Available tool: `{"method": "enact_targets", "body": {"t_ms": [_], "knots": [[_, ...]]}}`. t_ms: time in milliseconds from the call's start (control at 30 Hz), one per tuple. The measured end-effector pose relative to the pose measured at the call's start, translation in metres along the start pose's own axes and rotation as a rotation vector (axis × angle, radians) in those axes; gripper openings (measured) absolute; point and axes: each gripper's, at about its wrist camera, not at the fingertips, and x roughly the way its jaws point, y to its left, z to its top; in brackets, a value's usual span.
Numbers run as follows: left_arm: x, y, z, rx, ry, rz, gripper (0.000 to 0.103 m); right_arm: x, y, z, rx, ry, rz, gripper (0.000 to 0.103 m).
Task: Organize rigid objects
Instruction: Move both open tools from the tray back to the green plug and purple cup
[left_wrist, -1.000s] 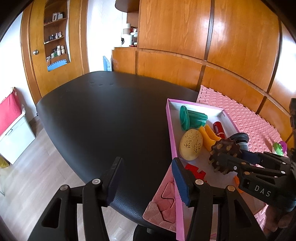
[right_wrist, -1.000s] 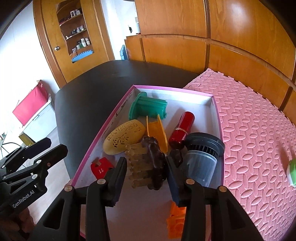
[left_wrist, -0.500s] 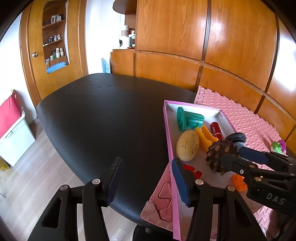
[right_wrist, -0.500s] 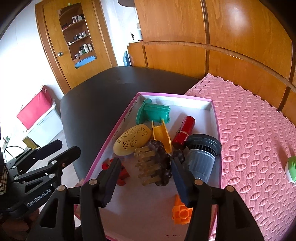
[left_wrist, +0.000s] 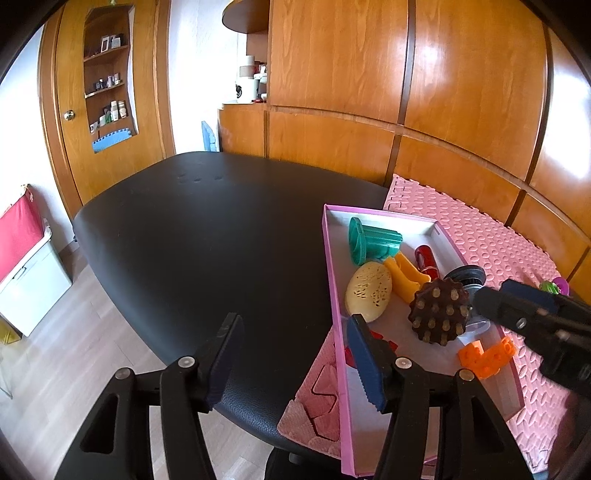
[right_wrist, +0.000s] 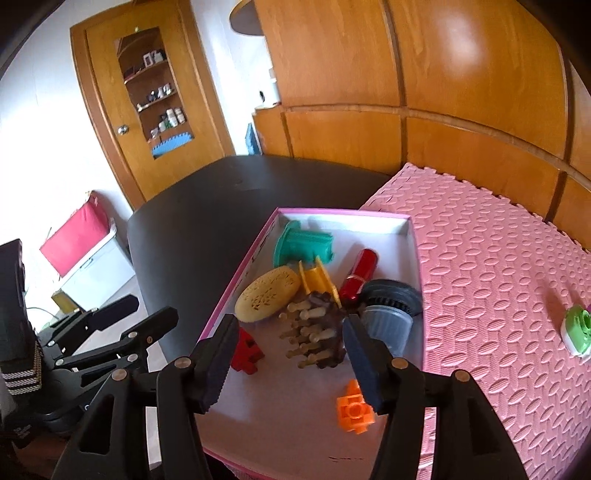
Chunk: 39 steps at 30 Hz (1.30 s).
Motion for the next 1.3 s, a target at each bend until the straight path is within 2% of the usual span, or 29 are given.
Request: {"method": "enact_targets", "body": {"t_ms": [300, 467, 1067, 1300], "knots": [[-0.010, -0.011, 0.001, 0.032, -0.019, -0.018, 0.060, -0.035, -0.029, 0.004, 0.038, -0.086, -0.072, 0.059], [-0.013, -0.017, 0.003, 0.051, -0.026, -0.024, 0.060, -0.050, -0.054, 0.003, 0.061, -0.105, -0.135, 0.059], [-0.032, -0.069, 0.017, 0.172, -0.072, -0.083, 0.060, -0.114, -0.209, -0.019, 0.224, -0.134, -0.495, 0.059], [-0.038, -0.098, 0.022, 0.233, -0.088, -0.115, 0.060, -0.133, -0.278, -0.050, 0.358, -0.170, -0.662, 0.059]]}}
